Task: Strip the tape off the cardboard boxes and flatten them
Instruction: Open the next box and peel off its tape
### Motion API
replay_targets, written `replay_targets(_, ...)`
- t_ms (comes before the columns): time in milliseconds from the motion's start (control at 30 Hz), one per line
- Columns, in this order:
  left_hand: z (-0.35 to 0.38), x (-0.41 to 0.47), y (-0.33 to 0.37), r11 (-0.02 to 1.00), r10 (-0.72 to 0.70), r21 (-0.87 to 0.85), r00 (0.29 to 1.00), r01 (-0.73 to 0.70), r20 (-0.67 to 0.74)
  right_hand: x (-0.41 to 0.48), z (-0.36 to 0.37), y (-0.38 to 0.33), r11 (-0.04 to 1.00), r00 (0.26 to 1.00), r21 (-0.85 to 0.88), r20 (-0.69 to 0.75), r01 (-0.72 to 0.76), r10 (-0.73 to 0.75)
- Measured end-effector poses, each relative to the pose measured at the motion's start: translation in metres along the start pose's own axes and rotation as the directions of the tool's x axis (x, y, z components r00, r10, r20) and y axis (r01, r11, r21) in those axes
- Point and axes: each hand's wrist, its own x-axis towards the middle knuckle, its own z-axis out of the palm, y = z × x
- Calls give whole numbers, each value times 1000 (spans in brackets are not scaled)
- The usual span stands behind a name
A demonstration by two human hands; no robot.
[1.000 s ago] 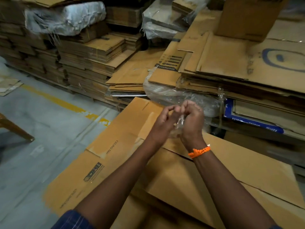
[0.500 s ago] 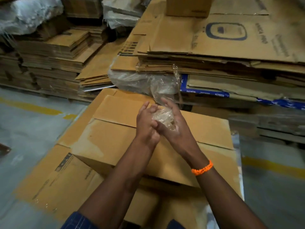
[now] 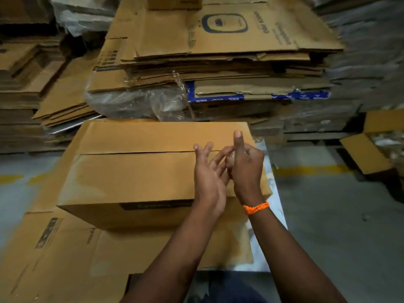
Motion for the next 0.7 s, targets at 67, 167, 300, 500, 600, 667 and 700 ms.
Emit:
replay_targets(67, -8, 0, -15, 990, -110, 88, 994, 107, 28, -22, -10, -2, 993, 993, 17, 1, -120, 120)
replay_targets(167, 0, -11, -42, 976, -188, 123, 981, 181, 45, -47, -23, 2, 981, 981, 1, -30, -192, 191)
replay_targets(300, 24, -31, -72, 966, -228, 136, 973, 221, 41, -64, -60, 19, 992, 987, -46, -116, -121, 115)
replay_targets(500, 63, -31, -123, 943, -192, 290, 978, 162, 80, -51, -126, 38, 993, 979, -30, -172, -113, 106)
replay_targets(600, 87, -18, -141, 900, -426, -17, 888, 436, 174, -52, -158, 40, 994, 998, -87, -39, -60, 56)
replay_targets(667, 116, -10, -158, 947, -228, 261, 964, 187, 138, -51, -188, 43, 987, 985, -162, 170, 22, 6)
replay_targets(700, 129, 3, -165, 890, -290, 374, 956, 259, 30, -45, -206, 47, 977, 960, -195, 278, 83, -26)
